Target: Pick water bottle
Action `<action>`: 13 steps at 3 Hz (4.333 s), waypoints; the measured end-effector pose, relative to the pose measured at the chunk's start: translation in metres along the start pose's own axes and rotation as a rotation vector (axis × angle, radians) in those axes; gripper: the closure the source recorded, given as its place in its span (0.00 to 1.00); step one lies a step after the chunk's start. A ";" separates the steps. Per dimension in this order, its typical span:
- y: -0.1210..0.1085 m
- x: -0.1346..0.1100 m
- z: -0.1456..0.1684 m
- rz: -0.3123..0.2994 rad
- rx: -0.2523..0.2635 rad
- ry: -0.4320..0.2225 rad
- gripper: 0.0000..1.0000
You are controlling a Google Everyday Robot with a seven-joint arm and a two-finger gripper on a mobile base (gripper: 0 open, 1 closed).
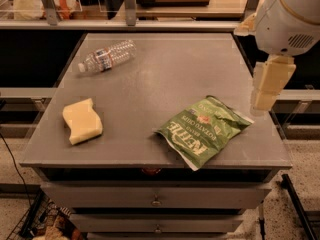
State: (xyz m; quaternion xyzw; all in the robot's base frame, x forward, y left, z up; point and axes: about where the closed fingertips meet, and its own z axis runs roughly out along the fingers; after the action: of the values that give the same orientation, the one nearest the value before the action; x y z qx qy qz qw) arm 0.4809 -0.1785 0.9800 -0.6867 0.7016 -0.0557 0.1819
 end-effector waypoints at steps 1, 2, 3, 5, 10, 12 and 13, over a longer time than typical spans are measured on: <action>-0.030 -0.040 0.011 -0.144 0.036 -0.014 0.00; -0.030 -0.040 0.011 -0.144 0.036 -0.014 0.00; -0.041 -0.062 0.011 -0.262 0.098 -0.001 0.00; -0.076 -0.153 0.035 -0.574 0.163 -0.021 0.00; -0.156 -0.199 0.127 -0.680 0.184 -0.014 0.00; -0.199 -0.241 0.170 -0.745 0.198 0.017 0.00; -0.210 -0.262 0.188 -0.780 0.192 0.010 0.00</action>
Offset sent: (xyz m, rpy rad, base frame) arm 0.0276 0.0324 0.0051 -0.0279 -0.0507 0.1098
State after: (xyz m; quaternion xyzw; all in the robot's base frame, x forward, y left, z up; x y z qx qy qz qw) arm 0.7387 0.1011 0.9209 -0.8812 0.3806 -0.1891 0.2072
